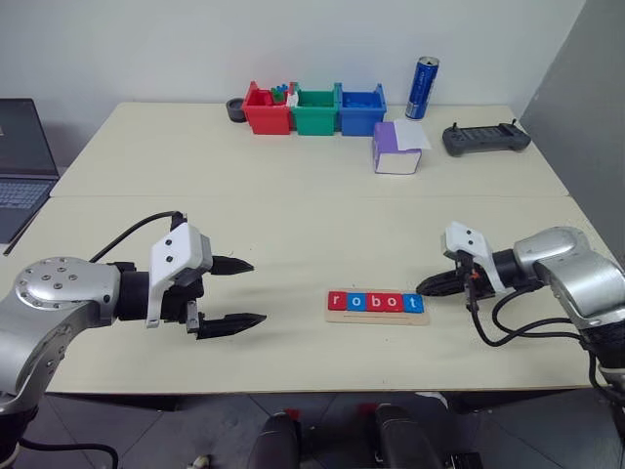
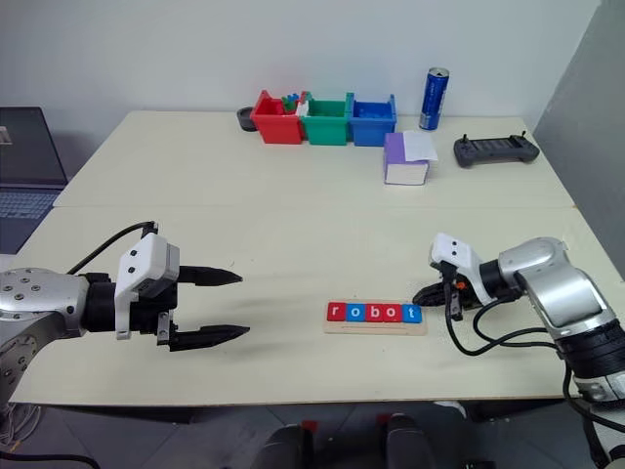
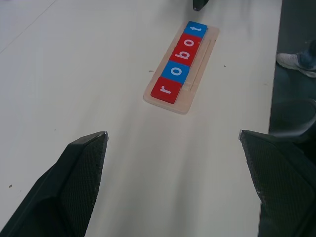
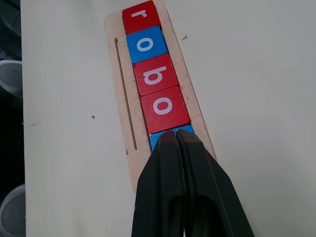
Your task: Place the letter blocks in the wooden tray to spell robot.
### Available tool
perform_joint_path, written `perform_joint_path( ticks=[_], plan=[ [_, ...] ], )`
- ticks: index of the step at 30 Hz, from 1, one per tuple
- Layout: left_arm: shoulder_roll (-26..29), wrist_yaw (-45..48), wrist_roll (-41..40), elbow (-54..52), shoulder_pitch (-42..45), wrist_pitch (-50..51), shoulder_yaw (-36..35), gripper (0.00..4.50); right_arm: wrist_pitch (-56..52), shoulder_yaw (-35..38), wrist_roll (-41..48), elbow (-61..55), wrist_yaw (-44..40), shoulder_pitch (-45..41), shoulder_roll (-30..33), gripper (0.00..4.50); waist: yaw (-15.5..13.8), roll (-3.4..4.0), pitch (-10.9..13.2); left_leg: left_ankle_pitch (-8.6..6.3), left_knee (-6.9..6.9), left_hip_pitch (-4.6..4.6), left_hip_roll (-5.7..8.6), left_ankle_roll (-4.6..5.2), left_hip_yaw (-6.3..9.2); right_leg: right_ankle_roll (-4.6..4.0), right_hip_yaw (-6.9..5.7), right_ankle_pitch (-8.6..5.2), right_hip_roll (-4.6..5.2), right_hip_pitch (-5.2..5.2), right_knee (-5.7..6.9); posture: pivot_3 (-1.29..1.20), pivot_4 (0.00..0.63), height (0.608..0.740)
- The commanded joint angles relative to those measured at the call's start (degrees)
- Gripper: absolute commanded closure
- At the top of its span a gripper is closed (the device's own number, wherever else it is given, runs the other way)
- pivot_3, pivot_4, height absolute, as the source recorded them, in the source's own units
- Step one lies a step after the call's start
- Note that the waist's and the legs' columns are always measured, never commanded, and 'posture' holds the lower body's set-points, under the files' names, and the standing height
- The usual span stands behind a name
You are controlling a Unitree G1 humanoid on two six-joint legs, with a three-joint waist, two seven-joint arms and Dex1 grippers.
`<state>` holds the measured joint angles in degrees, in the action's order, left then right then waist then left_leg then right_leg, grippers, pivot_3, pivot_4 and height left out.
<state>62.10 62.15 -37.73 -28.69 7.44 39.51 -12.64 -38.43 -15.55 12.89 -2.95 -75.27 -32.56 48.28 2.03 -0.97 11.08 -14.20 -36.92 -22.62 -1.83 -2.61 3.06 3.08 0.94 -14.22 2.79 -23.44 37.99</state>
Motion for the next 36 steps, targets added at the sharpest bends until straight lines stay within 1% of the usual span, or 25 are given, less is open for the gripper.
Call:
perform_joint_path(
  ticks=[1,7,15,22,28,30,33,36],
  plan=[
    [-0.02,0.35,-0.06,-0.67,0.50,-0.75,-0.12,0.00,1.59,-1.32,-1.30,0.25,0.22,0.51,0.25,4.45,-0.11,0.00,0.00,0.00,0.00,-0.02,0.00,0.00,0.00,0.00,0.00,0.00,0.00,0.00,-0.01,0.00,0.150,0.740],
    [-0.08,0.42,0.13,-0.36,0.52,-0.93,0.10,0.00,2.96,-2.70,-2.41,1.36,0.31,0.18,0.33,4.45,-0.13,0.00,0.00,0.00,-0.01,-0.02,0.00,0.00,0.00,0.00,-0.01,0.00,0.00,0.00,-0.01,0.00,0.150,0.740],
    [-0.35,0.50,0.31,0.11,0.59,-1.63,0.33,0.00,3.01,1.89,0.51,-0.84,-0.32,-1.47,0.94,4.45,-0.15,0.00,0.00,0.00,-0.02,-0.03,0.00,0.00,0.01,0.00,-0.01,0.00,0.00,0.00,-0.01,0.00,0.150,0.740],
    [-0.30,0.86,0.55,0.58,1.37,-1.83,0.85,0.00,6.60,-0.71,-2.42,4.87,2.15,0.03,-2.16,4.45,-0.14,-0.02,-0.01,0.00,-0.02,-0.02,0.00,0.00,0.00,0.00,-0.01,0.00,0.00,0.00,-0.01,0.00,0.150,0.740],
    [-0.27,0.97,0.75,0.56,1.33,-1.69,0.62,0.00,9.71,-2.81,-5.60,8.20,2.39,0.62,-2.77,4.45,-0.13,-0.03,-0.02,0.00,-0.02,-0.02,0.00,0.00,0.00,-0.01,0.00,0.01,0.00,0.00,-0.01,0.00,0.150,0.740],
    [-0.26,0.79,0.72,0.41,1.19,-1.56,0.35,0.00,10.13,0.39,-3.44,6.25,2.33,-0.20,-2.53,4.45,-0.14,-0.04,-0.02,0.00,-0.02,0.00,0.00,0.00,0.00,0.00,0.00,0.01,0.00,0.03,0.00,0.00,0.150,0.740],
    [-0.18,0.71,0.58,0.43,1.00,-1.47,-0.23,0.00,7.69,6.81,2.50,2.05,1.91,-2.75,-2.17,4.45,-0.12,-0.01,-0.01,0.00,-0.04,-0.01,0.00,0.00,0.00,0.02,0.00,0.02,0.00,0.02,0.02,0.00,0.150,0.740],
    [-0.17,0.80,0.43,0.74,0.87,-1.56,-0.84,0.00,4.50,11.71,6.54,-1.20,0.77,-3.90,0.73,4.45,-0.16,0.00,0.00,0.00,-0.02,-0.01,0.00,0.00,0.00,0.01,0.00,0.02,0.00,-0.01,0.03,0.00,0.150,0.740]
  ],
)
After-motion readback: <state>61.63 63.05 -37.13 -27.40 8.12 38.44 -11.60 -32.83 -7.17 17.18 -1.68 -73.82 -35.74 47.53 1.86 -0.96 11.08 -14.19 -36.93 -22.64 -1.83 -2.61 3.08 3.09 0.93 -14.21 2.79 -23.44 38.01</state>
